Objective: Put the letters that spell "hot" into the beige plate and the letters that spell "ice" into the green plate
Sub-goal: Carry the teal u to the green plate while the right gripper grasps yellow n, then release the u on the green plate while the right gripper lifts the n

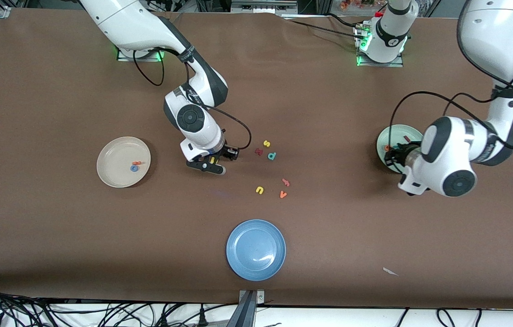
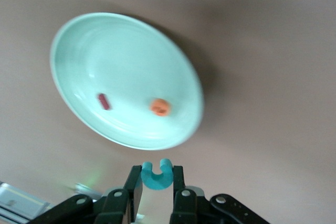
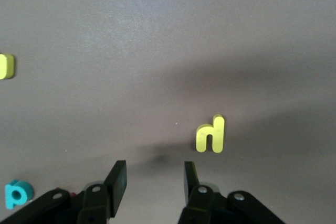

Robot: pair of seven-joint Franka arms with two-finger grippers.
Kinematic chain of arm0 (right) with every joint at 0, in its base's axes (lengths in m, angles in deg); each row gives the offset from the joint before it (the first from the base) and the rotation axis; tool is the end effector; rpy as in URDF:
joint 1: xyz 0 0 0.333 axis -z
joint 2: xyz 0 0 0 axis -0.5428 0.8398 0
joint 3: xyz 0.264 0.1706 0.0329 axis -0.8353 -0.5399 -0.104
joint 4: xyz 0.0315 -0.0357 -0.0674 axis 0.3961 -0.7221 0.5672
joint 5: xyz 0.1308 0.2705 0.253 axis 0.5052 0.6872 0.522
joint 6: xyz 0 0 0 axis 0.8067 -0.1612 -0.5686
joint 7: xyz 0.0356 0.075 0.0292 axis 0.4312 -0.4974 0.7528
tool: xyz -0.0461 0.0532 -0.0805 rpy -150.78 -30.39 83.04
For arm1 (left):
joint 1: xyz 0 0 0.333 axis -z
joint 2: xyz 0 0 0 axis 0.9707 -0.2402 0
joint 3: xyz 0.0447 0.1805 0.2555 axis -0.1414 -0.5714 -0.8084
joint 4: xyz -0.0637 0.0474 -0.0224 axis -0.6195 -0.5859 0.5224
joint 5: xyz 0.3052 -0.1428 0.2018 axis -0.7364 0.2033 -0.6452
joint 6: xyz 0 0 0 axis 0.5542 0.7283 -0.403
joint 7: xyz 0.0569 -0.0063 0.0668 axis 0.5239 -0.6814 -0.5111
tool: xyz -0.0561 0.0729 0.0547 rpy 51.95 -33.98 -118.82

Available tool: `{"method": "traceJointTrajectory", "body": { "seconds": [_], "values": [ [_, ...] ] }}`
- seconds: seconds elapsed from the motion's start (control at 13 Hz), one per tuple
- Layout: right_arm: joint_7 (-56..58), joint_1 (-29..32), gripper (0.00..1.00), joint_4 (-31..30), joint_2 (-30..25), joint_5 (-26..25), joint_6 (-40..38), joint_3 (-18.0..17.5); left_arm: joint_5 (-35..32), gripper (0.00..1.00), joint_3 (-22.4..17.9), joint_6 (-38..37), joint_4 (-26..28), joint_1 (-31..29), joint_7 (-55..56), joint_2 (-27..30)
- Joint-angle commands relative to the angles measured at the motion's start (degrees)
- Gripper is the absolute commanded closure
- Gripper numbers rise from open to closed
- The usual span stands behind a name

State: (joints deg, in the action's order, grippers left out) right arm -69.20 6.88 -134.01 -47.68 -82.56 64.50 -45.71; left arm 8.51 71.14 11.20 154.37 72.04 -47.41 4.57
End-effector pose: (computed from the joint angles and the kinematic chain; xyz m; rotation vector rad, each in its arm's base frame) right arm 0.5345 0.3894 0.2075 -3.0092 0.4002 0.1045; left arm 0.5996 -0.0345 0.2618 -2.7865 -0.6014 0.9036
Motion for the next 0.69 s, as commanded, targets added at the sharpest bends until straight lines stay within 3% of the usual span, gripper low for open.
{"method": "traceJointTrajectory", "body": {
  "seconds": [0.0,0.23,0.46,0.54,0.61],
  "values": [
    [-0.51,0.51,0.48,0.42,0.65,-1.97,0.06,0.39,-4.14,1.00,0.84,0.37,5.26,-4.00,-6.87,1.26],
    [-0.25,2.00,0.48,-1.52,0.03,-6.01,0.06,0.39,-4.15,1.00,0.84,3.78,7.64,-7.53,-11.09,0.03],
    [-0.25,2.00,0.48,-2.22,0.21,-6.46,0.58,0.39,-4.15,1.00,0.93,6.00,8.26,-7.71,-11.19,-0.94],
    [-0.25,2.00,0.48,-2.92,0.29,-6.81,1.89,0.39,-4.15,0.86,0.93,6.00,8.18,-7.71,-11.19,-0.86],
    [-0.34,2.00,0.48,-3.80,0.38,-6.82,3.38,0.39,-4.15,0.62,0.93,6.00,8.00,-7.71,-11.19,-0.85]
  ]
}}
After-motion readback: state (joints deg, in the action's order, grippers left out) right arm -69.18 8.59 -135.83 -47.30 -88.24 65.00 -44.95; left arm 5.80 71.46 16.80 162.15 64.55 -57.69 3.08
